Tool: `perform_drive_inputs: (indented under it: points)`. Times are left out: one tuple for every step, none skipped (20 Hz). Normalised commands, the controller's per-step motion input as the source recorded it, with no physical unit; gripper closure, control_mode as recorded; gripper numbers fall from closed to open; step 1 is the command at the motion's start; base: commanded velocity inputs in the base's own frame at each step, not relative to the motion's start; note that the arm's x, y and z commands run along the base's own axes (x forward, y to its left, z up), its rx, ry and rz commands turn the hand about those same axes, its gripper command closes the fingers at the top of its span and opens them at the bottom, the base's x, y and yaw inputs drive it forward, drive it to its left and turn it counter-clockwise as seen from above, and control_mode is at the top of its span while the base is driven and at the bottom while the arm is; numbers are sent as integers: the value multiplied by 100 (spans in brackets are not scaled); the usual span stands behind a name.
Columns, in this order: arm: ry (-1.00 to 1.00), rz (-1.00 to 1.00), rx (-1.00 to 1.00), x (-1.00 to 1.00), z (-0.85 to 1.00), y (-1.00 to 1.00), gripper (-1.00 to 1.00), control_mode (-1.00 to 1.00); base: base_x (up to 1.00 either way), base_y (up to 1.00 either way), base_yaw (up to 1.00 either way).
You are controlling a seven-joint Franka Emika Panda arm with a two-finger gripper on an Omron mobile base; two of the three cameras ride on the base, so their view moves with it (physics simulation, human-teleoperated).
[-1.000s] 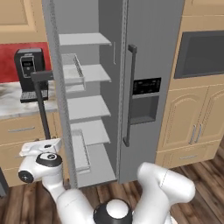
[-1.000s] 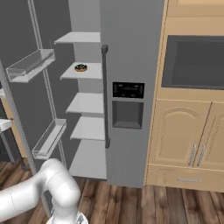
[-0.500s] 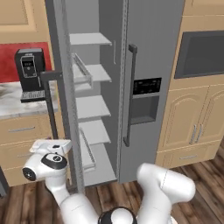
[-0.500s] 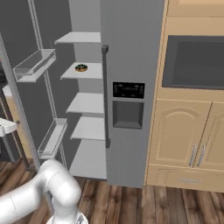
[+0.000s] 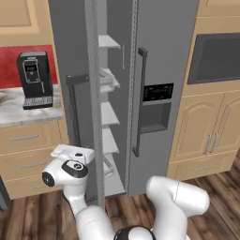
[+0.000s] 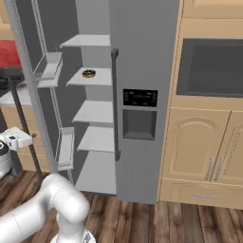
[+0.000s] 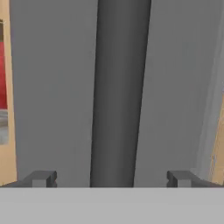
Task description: There's a steak in the fridge that needs to be moved to the freezer for freezing. Pick up the steak from the fridge, place it on any shelf in the freezer, and close the fridge and freezer doors when done.
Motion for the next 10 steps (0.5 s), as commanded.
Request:
perform_drive_inputs:
  points:
    - [0, -14, 5, 31, 0, -100, -100, -100, 0, 0, 0]
    - [0, -16, 4, 32, 0, -98, -100, -100, 0, 0, 0]
    - [0, -17, 4, 34, 0, -92, -100, -100, 0, 0, 0]
    - [0, -17, 3, 31, 0, -85, -100, -100, 0, 0, 0]
    - [0, -21, 0, 46, 0, -79, -100, -100, 0, 0, 0]
    - [0, -21, 0, 43, 0, -83, -100, -100, 0, 0, 0]
    - [0, -22, 0, 54, 0, -82, -100, -100, 0, 0, 0]
    - [0, -21, 0, 56, 0, -80, -100, -100, 0, 0, 0]
    - [2, -21, 0, 60, 0, -84, -100, -100, 0, 0, 0]
    - [2, -20, 0, 61, 0, -81, -100, -100, 0, 0, 0]
